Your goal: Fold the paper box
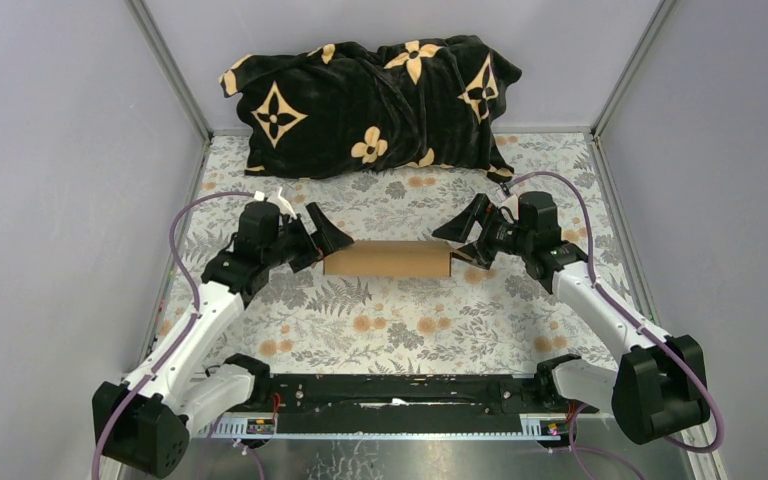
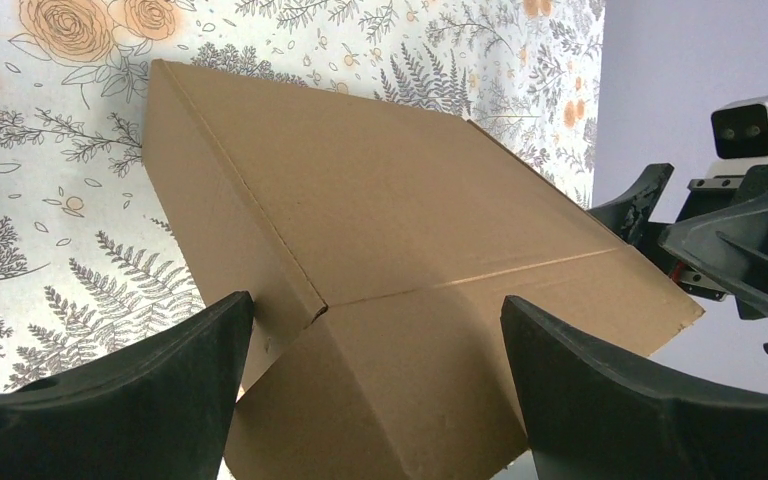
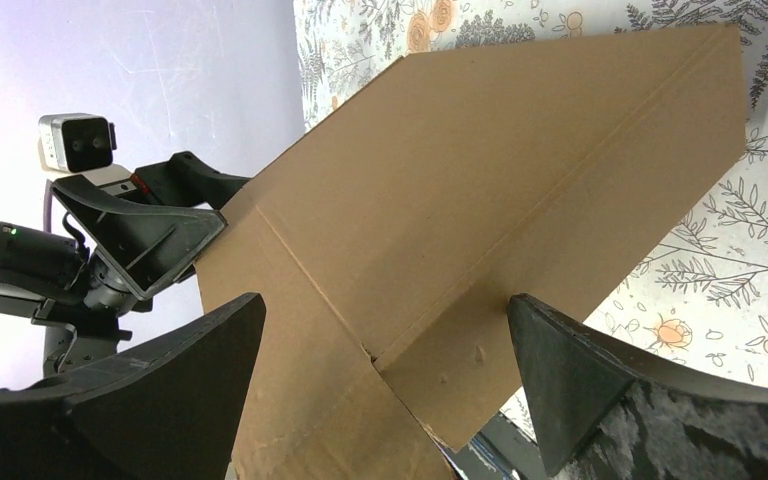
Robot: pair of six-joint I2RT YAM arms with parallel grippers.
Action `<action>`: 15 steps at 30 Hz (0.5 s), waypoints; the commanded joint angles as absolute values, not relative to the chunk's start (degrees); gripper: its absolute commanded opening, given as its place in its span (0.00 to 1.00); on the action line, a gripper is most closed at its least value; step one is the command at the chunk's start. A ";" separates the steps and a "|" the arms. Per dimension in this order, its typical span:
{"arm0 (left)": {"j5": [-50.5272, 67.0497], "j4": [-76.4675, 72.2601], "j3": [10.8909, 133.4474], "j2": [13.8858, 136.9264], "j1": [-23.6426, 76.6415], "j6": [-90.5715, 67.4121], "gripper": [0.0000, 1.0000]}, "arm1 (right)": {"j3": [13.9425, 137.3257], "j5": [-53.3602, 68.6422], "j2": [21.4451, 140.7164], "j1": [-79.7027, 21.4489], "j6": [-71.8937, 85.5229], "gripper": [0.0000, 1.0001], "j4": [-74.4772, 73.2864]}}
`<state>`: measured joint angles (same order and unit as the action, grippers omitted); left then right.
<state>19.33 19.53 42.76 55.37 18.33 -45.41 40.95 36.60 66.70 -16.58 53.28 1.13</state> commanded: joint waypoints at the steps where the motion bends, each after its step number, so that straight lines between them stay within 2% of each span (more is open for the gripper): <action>1: 26.05 22.44 48.80 57.52 18.80 -47.38 0.99 | 45.58 42.88 65.85 -17.40 57.14 1.00 1.14; 8: 26.19 28.67 56.82 62.56 18.79 -46.43 0.99 | 49.82 44.66 69.02 -17.40 57.82 1.00 -1.97; 15: 27.29 29.75 58.37 66.09 18.77 -46.80 0.99 | 51.77 45.99 73.87 -17.40 57.98 1.00 -1.85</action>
